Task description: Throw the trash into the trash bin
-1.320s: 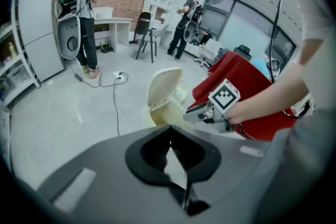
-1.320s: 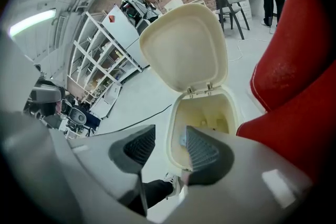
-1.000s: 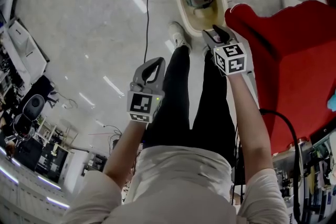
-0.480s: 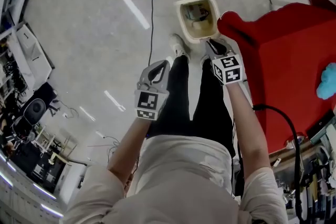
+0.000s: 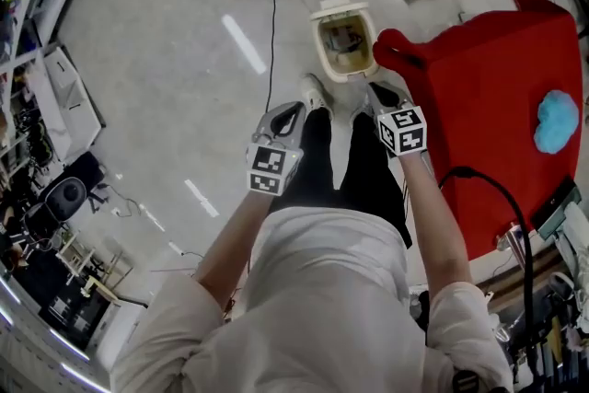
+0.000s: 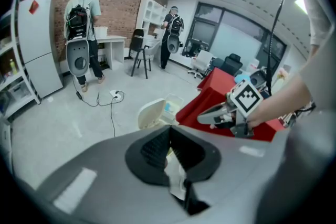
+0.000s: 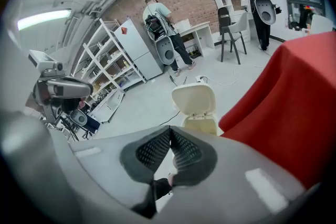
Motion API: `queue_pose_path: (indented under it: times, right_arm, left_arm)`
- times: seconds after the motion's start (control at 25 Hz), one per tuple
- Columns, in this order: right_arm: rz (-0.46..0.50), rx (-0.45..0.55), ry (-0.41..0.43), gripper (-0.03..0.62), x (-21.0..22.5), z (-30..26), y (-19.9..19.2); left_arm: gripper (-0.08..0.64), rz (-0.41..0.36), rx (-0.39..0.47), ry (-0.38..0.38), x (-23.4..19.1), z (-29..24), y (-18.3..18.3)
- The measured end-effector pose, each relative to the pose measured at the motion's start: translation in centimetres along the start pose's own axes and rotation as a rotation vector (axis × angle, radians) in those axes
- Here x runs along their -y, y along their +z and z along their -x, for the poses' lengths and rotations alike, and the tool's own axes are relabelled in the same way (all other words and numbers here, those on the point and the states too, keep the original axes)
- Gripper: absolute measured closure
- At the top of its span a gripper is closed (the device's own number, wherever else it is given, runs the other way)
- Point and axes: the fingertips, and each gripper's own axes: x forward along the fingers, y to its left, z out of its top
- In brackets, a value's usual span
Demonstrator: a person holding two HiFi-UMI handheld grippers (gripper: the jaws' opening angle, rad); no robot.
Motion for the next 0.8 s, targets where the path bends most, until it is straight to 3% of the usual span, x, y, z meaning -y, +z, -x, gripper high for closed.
queue_pose_path:
  times: [0.8]
  right_arm:
    - [0.025,0.158,-0.03,0.591,-6.4,15.2,6.1]
  left_arm:
    - [0.555,0.053,0.055,-0.074,3.6,8.1,3.6]
